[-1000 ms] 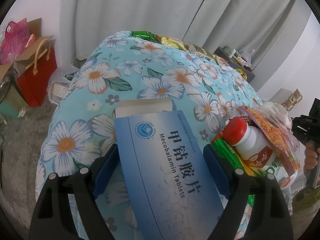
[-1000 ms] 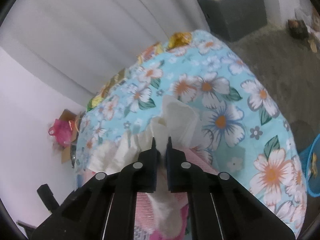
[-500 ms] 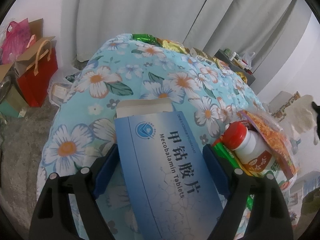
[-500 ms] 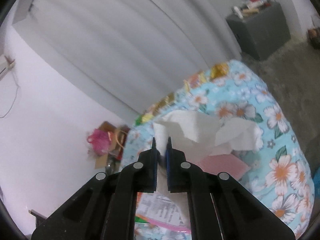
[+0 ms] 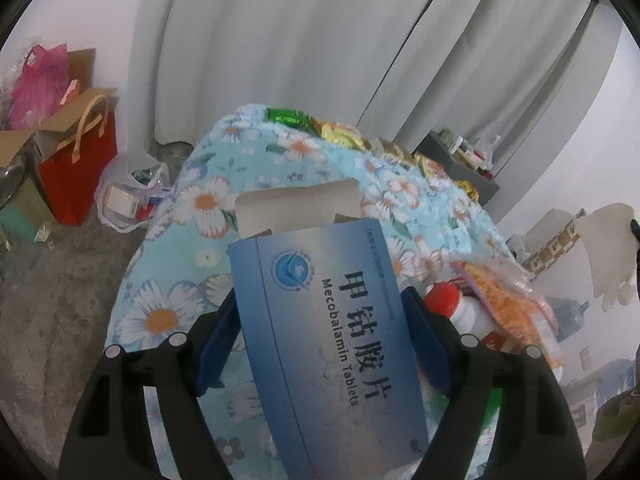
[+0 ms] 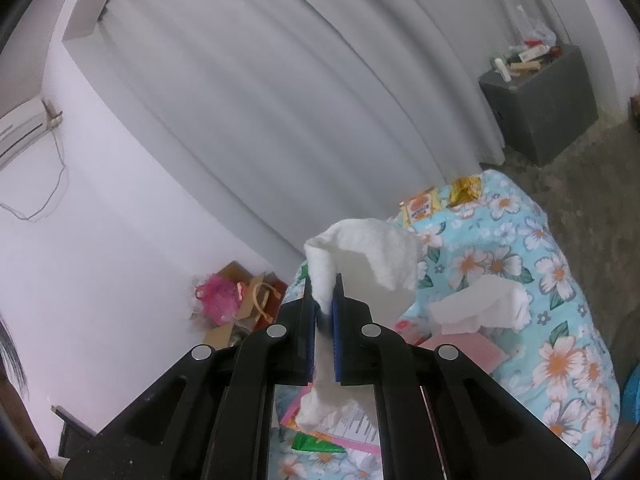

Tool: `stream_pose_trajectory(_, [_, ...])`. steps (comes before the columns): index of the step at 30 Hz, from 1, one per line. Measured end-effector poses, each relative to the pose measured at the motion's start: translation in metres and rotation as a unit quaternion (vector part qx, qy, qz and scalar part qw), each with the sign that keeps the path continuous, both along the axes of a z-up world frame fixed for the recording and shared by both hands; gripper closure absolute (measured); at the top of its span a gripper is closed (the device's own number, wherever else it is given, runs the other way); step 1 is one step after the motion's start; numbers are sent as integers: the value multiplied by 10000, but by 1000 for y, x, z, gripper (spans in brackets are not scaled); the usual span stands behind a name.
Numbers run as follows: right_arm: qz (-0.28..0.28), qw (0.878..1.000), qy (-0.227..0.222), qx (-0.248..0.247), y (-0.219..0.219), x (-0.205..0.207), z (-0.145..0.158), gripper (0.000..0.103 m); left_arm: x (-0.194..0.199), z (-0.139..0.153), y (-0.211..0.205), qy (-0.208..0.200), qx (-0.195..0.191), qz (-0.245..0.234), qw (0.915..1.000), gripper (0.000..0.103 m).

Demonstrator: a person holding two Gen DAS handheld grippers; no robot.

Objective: Collect trash
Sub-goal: 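Lift the Mecobalamin box and white tissues off the bed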

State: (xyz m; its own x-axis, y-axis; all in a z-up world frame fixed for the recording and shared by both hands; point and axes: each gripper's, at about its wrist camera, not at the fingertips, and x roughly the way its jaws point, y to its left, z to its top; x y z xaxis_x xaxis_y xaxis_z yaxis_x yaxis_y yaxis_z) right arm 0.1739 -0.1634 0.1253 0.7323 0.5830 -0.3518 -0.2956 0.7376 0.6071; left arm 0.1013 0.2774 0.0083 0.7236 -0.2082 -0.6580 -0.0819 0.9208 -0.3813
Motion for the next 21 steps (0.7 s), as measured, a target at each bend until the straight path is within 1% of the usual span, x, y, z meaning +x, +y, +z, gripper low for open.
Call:
stream_pose_trajectory(4, [-12,10000,-3,-61,-1,-6,-1,98,-7,16,2,-206,-47,-3,9998,27])
stream_pose_trajectory(9, [-30,10000,70,-21,-6,-15,-6,98,-16,35,1,-451,-165,-41,9988,27])
stream_pose_trajectory(14, [-79,10000,-21,-14,-11,-30,-3,98,-25,56,-3,-715,-166,-113,9972,27])
stream_pose_trajectory(21, [-296,9994,-175,-10,-22,-53,3,98,-35,93,-16,-1231,-239,-380,9914,27])
